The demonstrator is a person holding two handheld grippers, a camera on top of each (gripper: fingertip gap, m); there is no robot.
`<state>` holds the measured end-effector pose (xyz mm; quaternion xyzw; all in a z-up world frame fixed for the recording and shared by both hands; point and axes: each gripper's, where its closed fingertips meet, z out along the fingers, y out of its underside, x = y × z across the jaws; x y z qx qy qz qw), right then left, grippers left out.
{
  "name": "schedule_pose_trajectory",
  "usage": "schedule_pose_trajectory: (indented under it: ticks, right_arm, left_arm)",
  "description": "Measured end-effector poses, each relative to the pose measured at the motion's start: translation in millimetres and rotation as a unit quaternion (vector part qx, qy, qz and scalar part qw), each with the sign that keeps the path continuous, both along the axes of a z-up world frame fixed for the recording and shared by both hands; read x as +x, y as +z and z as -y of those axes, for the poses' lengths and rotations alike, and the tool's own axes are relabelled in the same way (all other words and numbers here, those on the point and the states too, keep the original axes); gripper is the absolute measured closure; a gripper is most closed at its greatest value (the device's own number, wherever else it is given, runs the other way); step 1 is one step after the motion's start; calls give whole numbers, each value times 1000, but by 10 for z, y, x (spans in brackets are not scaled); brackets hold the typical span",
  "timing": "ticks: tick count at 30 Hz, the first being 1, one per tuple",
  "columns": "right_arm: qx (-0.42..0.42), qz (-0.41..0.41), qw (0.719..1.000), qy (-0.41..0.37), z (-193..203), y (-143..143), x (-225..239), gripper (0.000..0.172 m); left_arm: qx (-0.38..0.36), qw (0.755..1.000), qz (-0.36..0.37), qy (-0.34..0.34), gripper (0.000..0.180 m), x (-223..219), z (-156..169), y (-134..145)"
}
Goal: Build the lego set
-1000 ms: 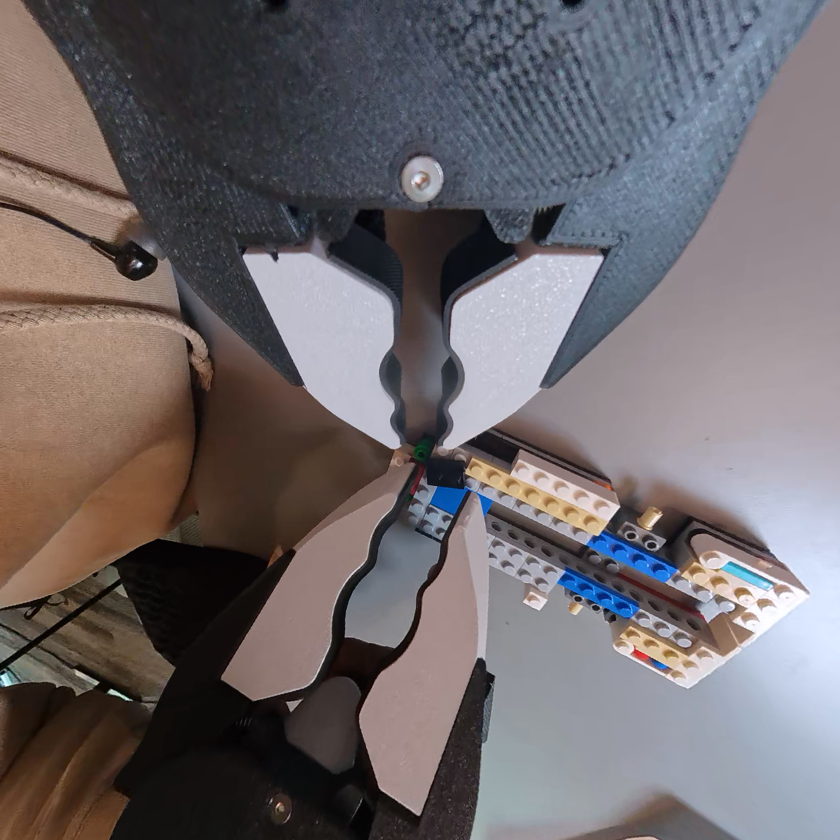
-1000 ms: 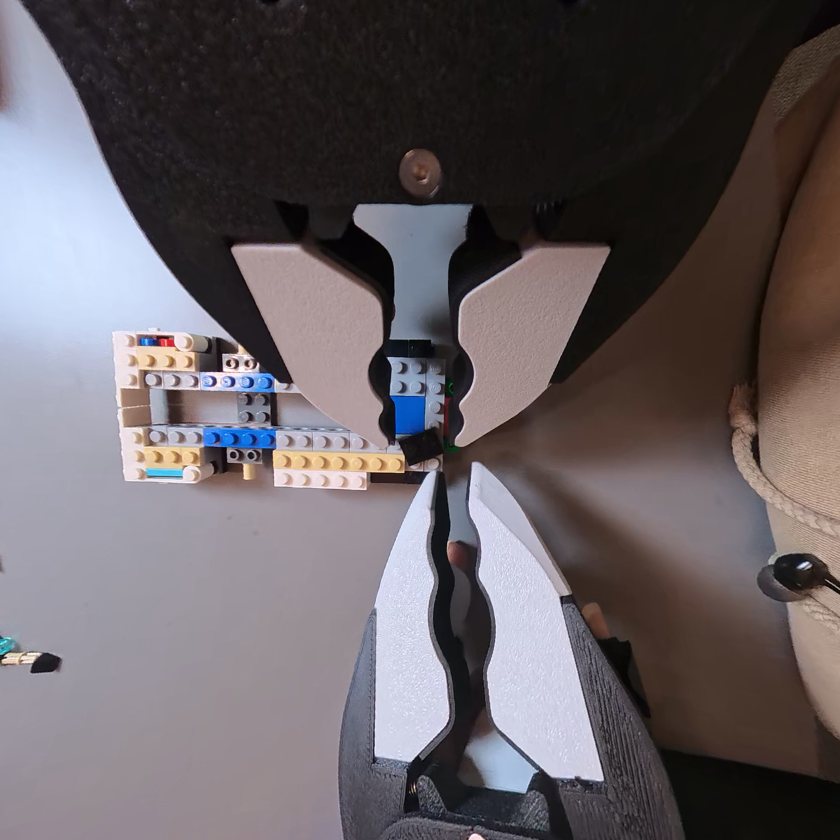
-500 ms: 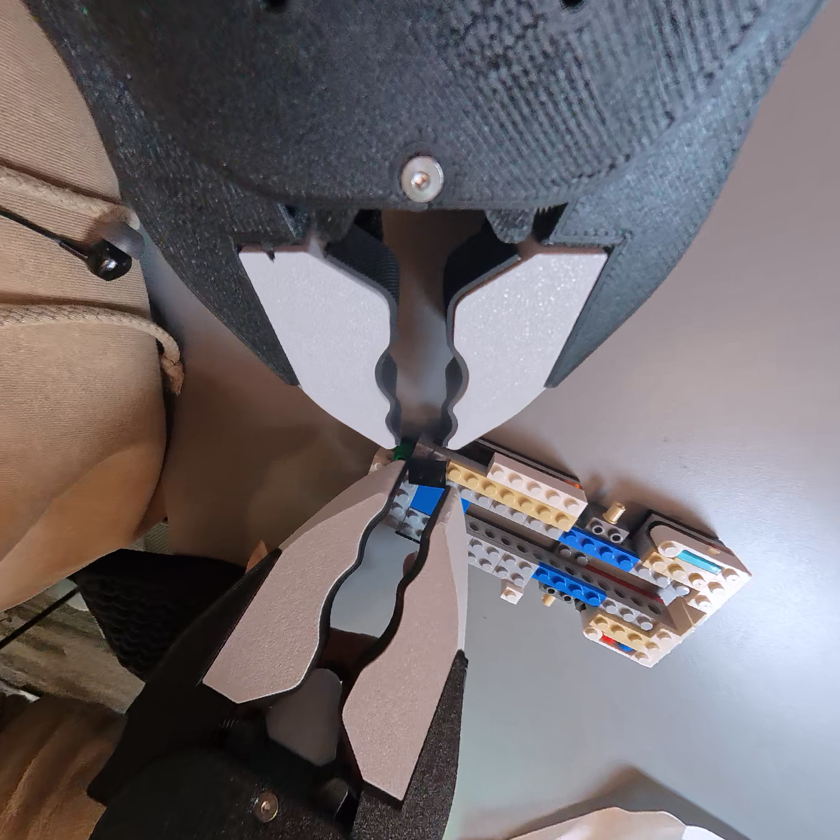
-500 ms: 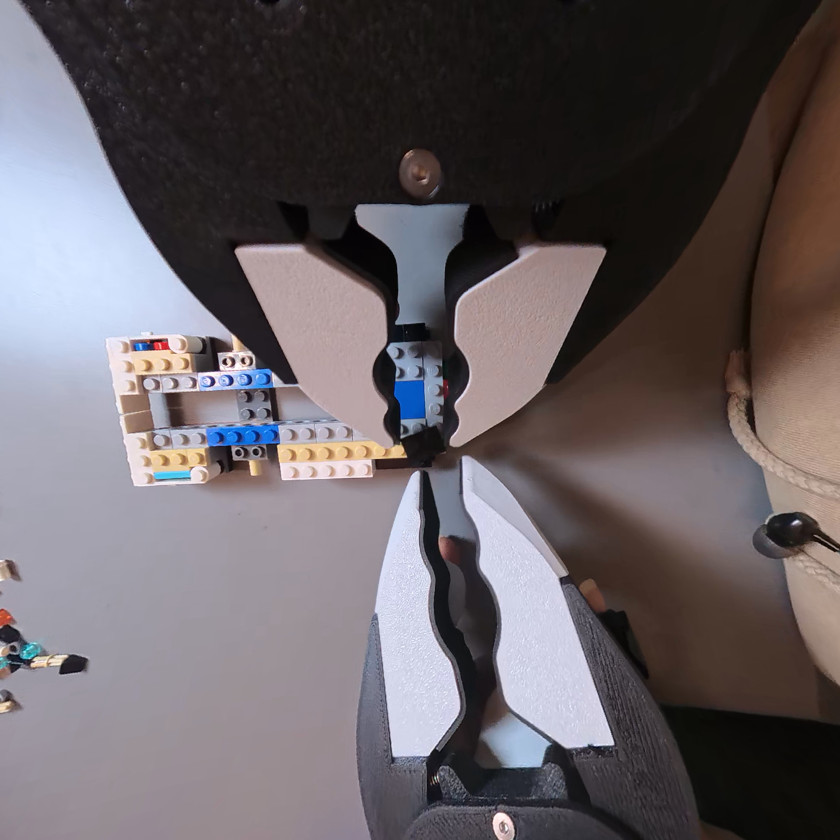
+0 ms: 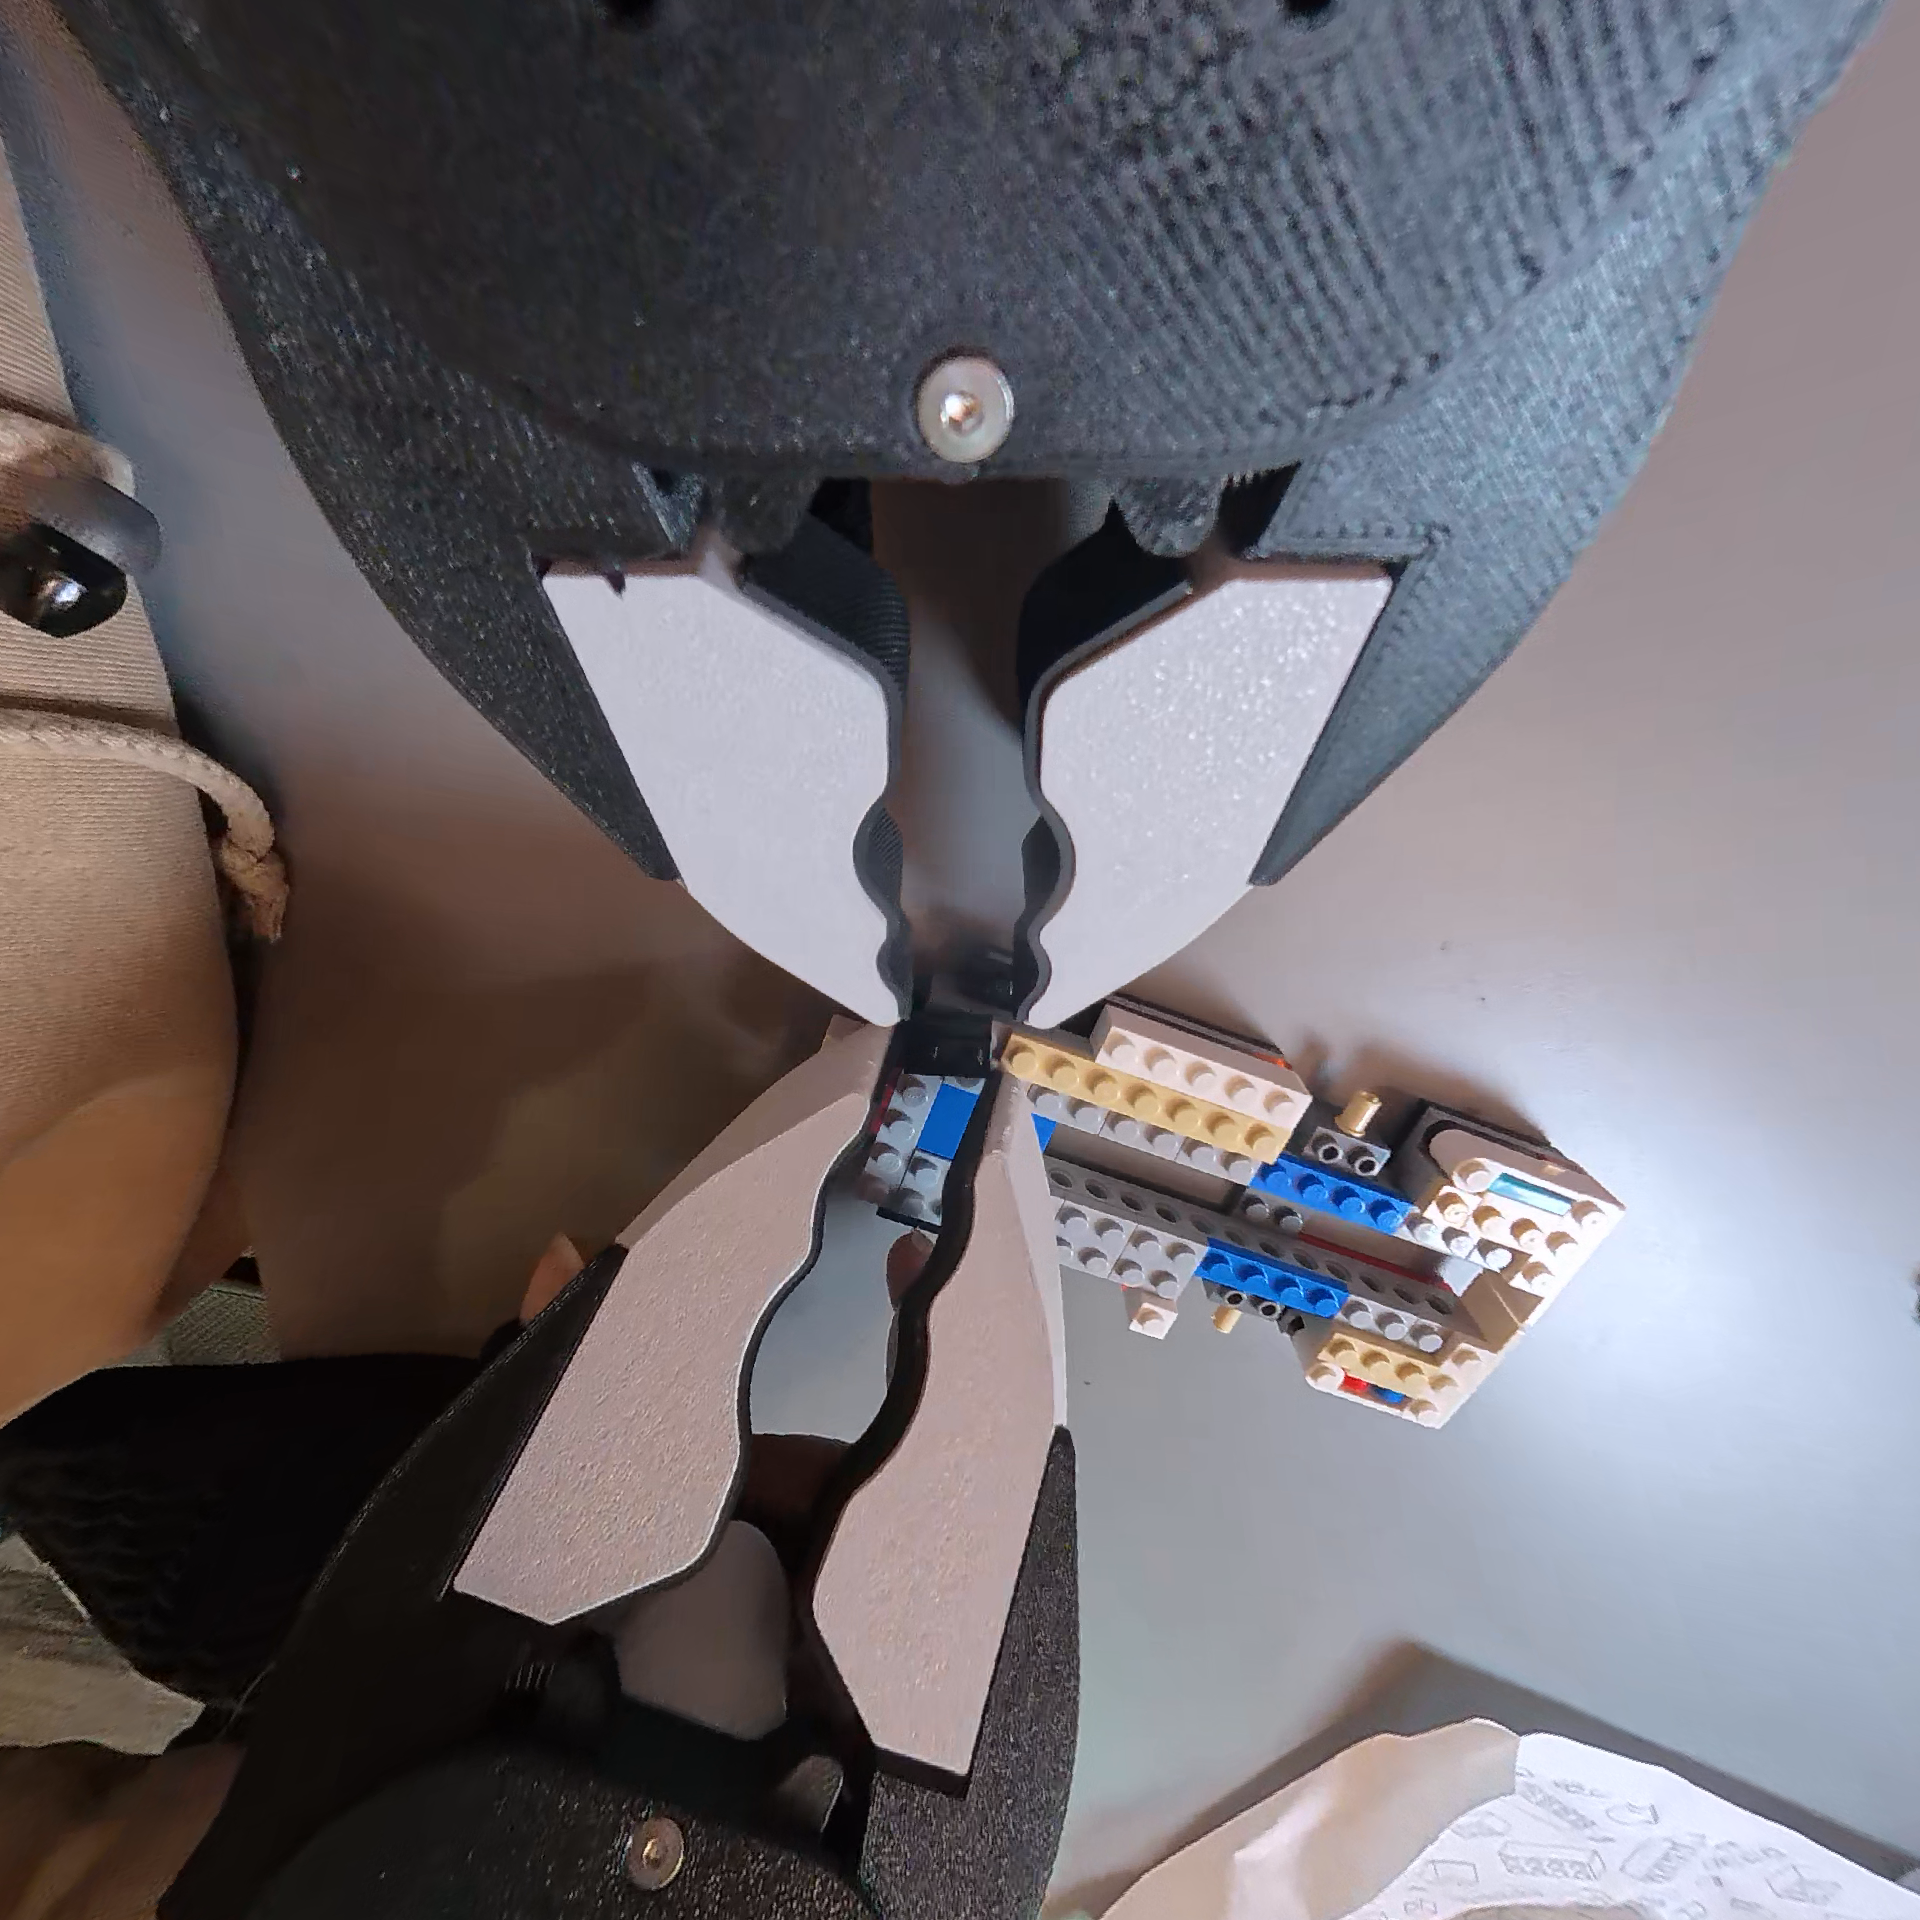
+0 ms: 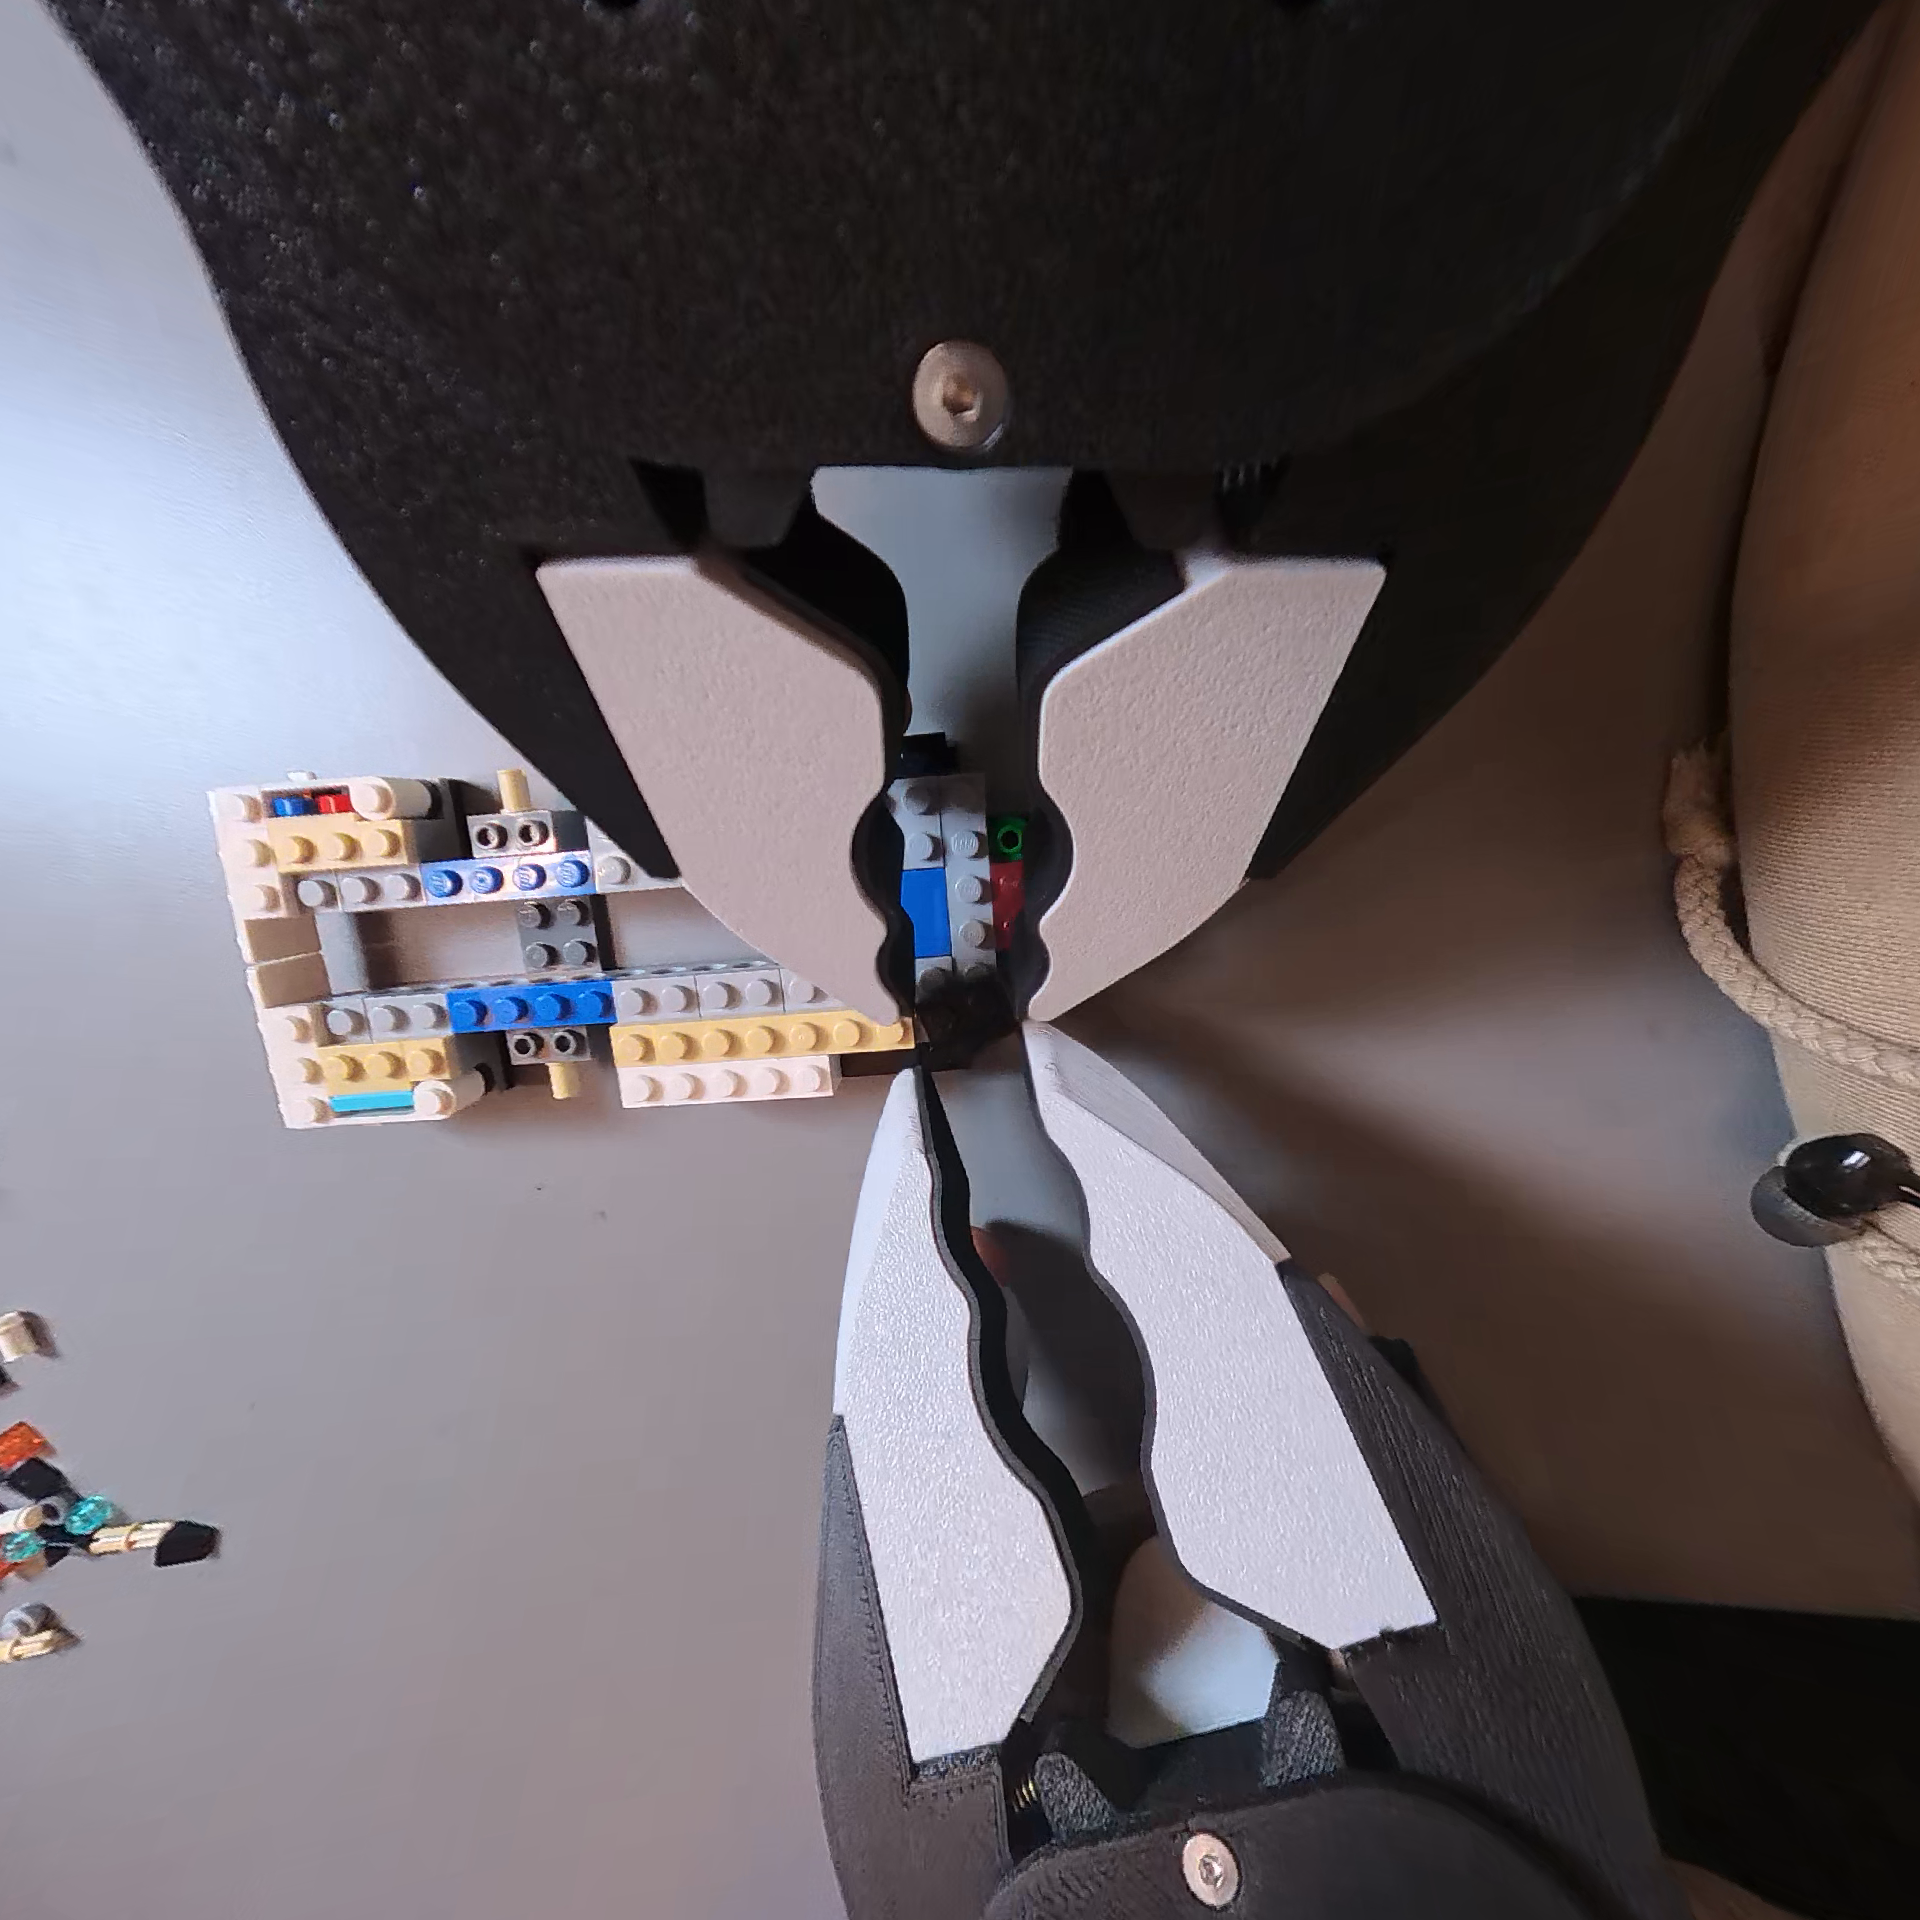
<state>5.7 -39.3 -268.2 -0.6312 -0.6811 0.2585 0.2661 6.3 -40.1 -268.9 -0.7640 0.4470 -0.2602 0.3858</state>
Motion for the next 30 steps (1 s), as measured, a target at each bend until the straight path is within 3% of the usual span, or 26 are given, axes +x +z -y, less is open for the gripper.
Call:
schedule_pose_trajectory:
  ticks: [15,22,30]
  right_arm:
    - [9,8,1000,-1,-11,10,16,149]
    - [50,41,998,-11,-48,2,143,144]
    - [108,109,988,12,-426,16,593,145]
  left_arm:
    - [17,1000,-4,-12,166,1,4,2]
    - [23,1000,-1,-3,166,-85,-25,57]
    - [34,999,2,16,160,-204,-85,129]
